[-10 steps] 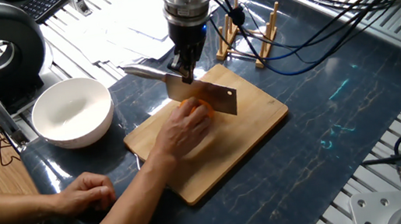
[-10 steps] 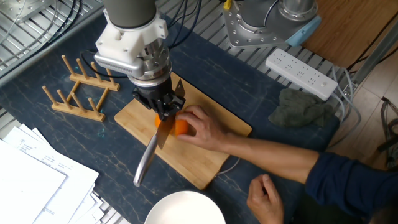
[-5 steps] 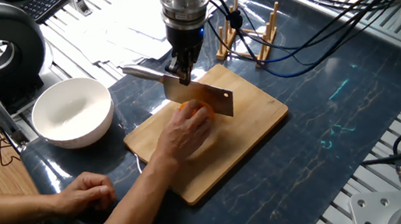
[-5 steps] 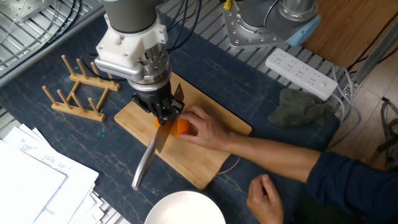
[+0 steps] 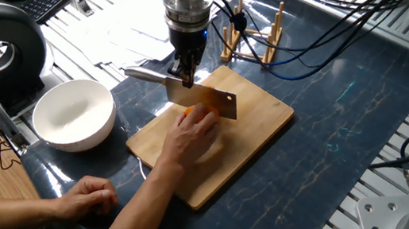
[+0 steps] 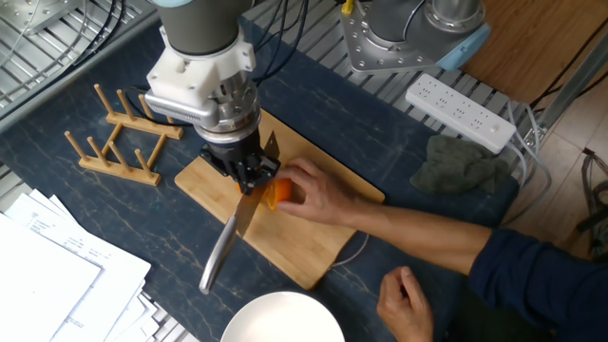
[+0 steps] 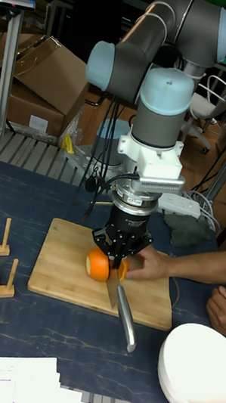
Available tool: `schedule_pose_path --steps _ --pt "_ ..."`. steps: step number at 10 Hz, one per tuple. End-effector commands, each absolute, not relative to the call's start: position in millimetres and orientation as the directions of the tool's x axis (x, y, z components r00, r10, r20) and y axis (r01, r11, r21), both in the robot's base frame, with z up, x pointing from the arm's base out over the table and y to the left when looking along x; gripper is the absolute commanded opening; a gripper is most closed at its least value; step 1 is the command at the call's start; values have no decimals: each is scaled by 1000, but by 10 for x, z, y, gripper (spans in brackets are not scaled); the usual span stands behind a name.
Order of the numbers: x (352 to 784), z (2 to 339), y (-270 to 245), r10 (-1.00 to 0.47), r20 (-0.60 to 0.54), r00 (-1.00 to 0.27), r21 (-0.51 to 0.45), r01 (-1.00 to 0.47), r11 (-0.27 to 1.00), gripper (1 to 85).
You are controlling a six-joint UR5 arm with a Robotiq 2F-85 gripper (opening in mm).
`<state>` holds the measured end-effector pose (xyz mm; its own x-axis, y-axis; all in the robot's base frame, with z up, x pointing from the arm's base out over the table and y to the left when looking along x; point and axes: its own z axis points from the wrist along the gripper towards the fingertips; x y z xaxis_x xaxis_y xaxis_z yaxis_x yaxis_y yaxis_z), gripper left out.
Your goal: Chop the orange
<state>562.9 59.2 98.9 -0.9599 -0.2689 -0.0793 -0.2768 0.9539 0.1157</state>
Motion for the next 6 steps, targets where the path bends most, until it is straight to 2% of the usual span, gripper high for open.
schedule_pose_path --steps 1,6 --pt "5695 967 642 -257 -98 -961 135 -269 954 13" --pt "5772 929 653 -258 -111 -960 134 -272 953 13"
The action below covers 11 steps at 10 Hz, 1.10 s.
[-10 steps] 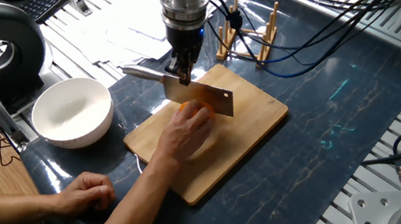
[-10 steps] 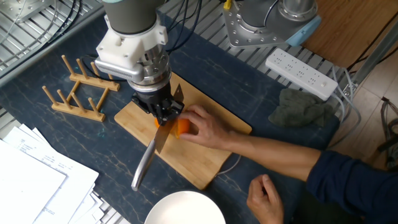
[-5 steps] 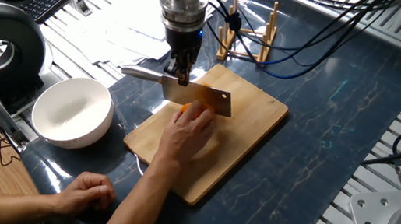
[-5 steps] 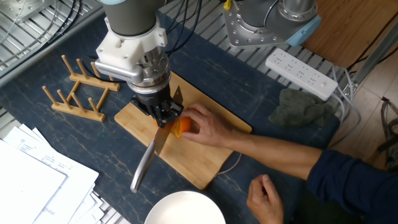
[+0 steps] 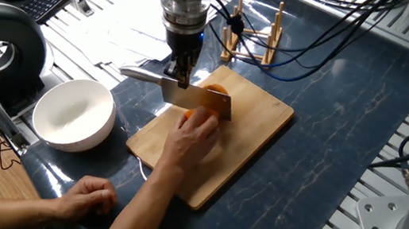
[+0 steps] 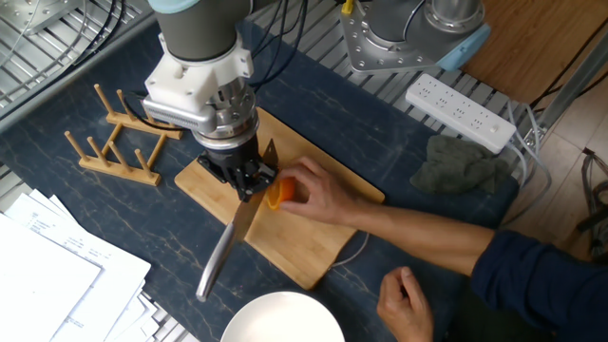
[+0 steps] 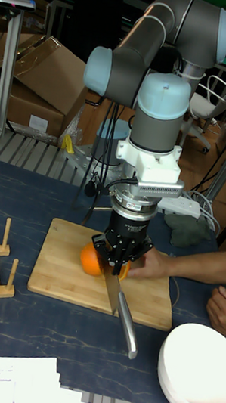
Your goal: Chop the orange
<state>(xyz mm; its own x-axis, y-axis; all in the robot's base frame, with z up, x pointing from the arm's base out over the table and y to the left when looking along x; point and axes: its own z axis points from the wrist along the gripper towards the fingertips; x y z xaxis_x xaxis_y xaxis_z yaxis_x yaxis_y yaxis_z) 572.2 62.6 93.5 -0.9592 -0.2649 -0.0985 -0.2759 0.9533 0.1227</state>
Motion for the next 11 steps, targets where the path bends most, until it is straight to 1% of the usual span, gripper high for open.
schedule_pose_path --steps 1,4,5,6,8,9,11 --pt "5785 921 652 -258 -114 -960 133 -272 953 13" --pt "5757 955 581 -273 -97 -957 123 -284 951 13" --pt "5721 1013 561 -273 -79 -959 122 -281 952 13" --pt "5627 1156 530 -274 -44 -961 128 -278 952 13" --pt "5458 1390 499 -272 -11 -962 155 -270 950 13" --pt "5383 1480 443 -275 8 -961 150 -271 951 13" --pt "5326 1580 186 -308 24 -951 76 -305 949 13"
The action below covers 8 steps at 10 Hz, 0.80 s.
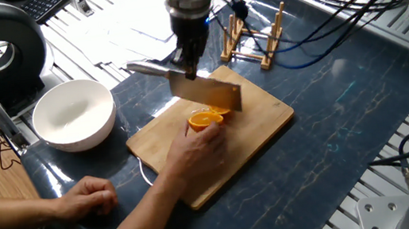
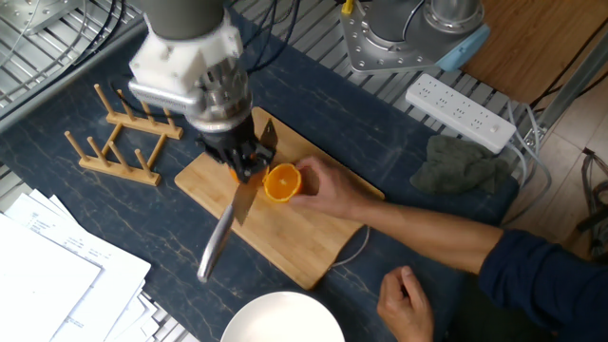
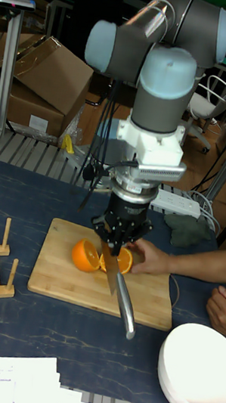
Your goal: Chop the orange
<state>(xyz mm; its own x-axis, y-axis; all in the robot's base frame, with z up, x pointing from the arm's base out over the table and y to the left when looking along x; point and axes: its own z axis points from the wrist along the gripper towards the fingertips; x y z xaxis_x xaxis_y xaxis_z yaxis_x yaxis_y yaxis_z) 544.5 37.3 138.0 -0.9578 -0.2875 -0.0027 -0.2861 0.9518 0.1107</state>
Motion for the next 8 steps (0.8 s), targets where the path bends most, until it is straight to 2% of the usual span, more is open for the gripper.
schedule_pose_path --steps 1,8 --pt "5313 1620 25 -329 38 -944 23 -328 944 13" --pt "5508 1883 -761 -448 40 -893 -248 -443 862 13"
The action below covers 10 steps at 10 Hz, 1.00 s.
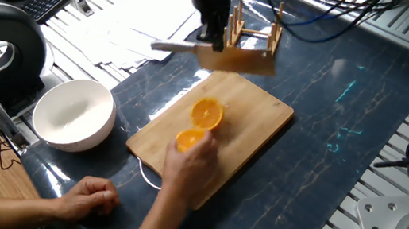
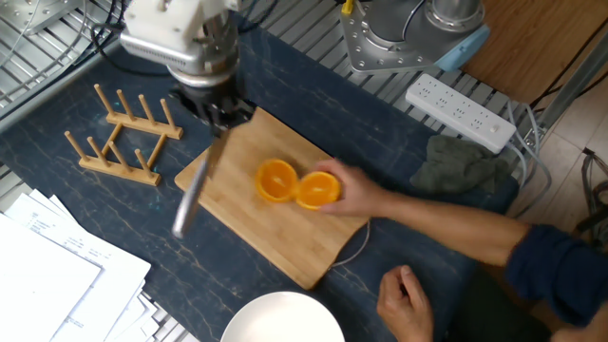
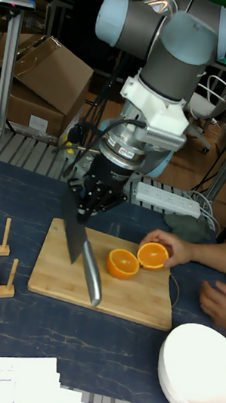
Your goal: Chop the orange
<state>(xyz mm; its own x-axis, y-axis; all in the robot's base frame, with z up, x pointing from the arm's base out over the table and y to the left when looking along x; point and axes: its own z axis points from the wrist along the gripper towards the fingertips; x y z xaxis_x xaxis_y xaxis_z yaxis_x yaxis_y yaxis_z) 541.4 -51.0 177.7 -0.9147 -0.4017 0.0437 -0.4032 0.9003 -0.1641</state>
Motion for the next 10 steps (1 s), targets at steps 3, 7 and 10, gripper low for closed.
schedule_pose_path --steps 3,7,10 --pt "5656 1908 -983 -479 15 -878 -315 -459 831 13" --pt "5743 1901 -1238 -489 7 -872 -353 -460 815 13" --pt "5847 1825 -1323 -491 -14 -871 -363 -453 815 13"
